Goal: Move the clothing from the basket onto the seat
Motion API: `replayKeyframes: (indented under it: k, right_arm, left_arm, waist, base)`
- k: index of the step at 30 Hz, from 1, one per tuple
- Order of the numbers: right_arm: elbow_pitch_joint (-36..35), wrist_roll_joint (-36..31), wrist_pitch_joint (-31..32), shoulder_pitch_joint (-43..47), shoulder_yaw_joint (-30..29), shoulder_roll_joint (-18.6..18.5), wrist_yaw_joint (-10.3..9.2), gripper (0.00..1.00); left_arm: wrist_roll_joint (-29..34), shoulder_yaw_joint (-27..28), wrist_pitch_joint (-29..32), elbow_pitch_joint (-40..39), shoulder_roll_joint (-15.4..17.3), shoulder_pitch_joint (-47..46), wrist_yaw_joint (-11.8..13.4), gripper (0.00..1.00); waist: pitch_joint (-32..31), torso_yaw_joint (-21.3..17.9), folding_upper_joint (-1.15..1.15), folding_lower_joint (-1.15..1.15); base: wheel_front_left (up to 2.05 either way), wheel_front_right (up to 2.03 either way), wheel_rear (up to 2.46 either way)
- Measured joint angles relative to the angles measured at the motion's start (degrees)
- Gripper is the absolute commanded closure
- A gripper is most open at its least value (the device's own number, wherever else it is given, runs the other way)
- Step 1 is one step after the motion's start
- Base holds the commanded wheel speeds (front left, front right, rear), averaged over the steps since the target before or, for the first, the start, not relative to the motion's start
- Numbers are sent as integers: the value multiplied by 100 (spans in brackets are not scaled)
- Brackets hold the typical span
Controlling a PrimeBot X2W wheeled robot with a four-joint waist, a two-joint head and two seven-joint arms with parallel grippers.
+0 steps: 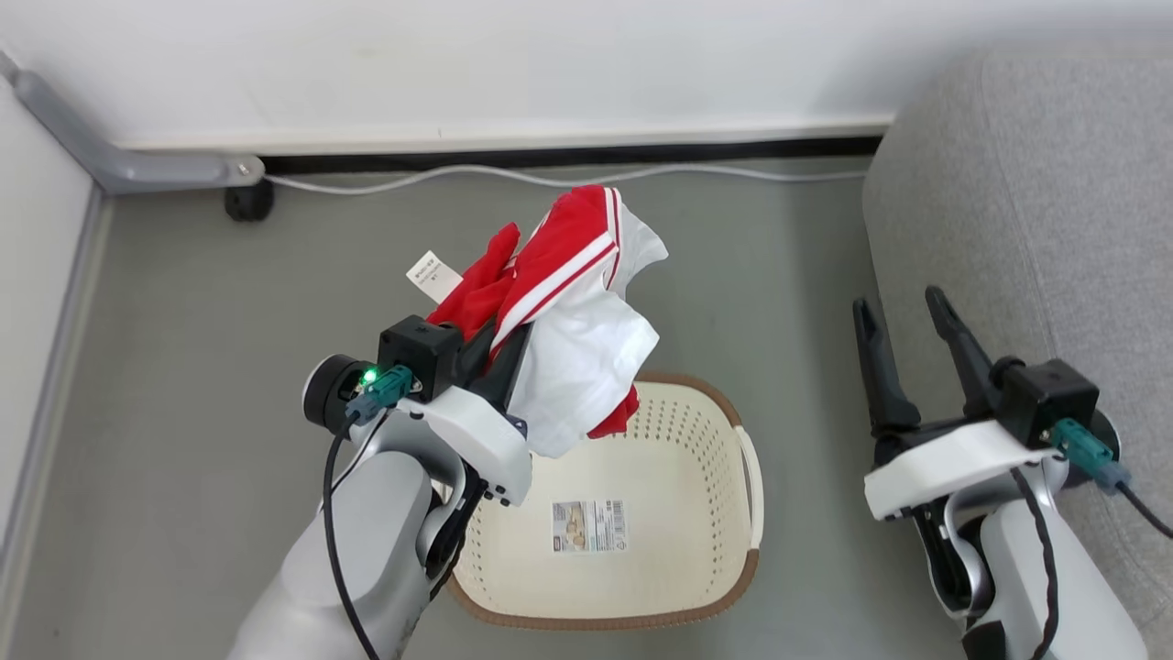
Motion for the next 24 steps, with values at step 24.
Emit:
replayKeyframes:
  k: [24]
  right_arm:
    - [182,232,0,684,44,10,0,0]
  left_arm:
    - [-125,-47,0,-1073,-14,333,-44,100]
  waist:
    - [-918,196,0,0]
  base:
    - [0,0,0]
